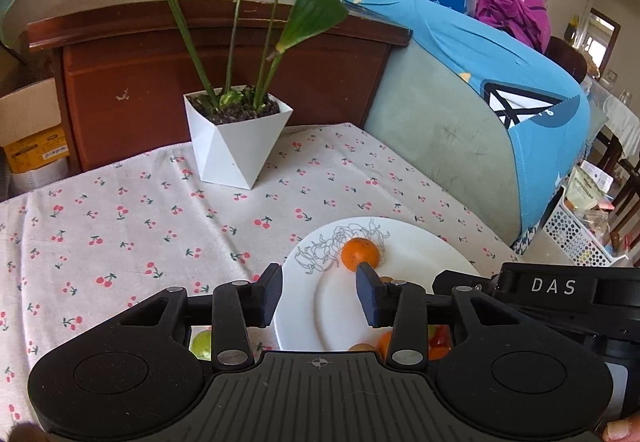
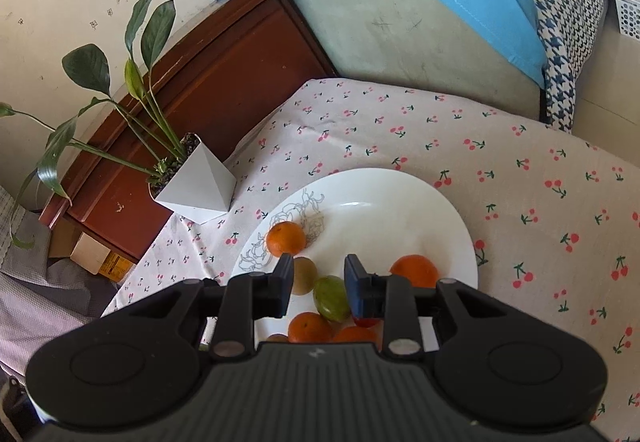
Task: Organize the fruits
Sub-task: 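Carry the tangerine and lime over the plate and release both, then grasp a red tomato with the left gripper while the right grasps a tangerine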
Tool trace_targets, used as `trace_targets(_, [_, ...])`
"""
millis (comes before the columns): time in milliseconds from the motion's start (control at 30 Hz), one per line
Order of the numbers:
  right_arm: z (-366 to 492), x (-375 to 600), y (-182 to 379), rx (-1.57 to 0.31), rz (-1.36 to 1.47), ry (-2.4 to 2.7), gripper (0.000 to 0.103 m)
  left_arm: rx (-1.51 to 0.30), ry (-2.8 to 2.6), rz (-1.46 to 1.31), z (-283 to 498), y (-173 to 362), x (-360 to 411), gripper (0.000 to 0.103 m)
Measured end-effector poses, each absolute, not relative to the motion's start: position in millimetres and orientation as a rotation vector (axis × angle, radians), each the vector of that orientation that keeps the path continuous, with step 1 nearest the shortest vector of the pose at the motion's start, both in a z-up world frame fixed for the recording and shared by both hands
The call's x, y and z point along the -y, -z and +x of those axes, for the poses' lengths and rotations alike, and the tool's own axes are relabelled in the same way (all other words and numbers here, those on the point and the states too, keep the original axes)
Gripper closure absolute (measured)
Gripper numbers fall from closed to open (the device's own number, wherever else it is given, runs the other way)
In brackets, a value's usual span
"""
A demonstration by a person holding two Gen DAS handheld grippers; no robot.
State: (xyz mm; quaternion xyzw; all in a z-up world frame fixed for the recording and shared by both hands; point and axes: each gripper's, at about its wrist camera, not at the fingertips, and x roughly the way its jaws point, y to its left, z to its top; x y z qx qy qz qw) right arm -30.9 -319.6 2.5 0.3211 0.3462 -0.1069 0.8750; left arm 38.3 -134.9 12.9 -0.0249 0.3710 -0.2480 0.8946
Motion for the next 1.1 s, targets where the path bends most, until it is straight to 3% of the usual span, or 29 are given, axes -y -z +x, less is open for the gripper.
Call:
trace_targets(467, [-25.2,275.0,-6.4,-0.74,0.539,0.018,0.071,-0.807,0.355,0.0,43.2,-32.5,72.9,0.058])
trace_targets(567, [-24.9,266.2,-5.2,-0.745,0.526,-0.032,0.071,-0.805,0.313,-0.022,45.0,-33.6,55.4,0.053])
trace_targets(1100, [-21.4,211.1,9.9,-0.814,0.347,-0.226,0.071,-0.84,0.271,0.002,49.2,-6.7,21.6,0.053])
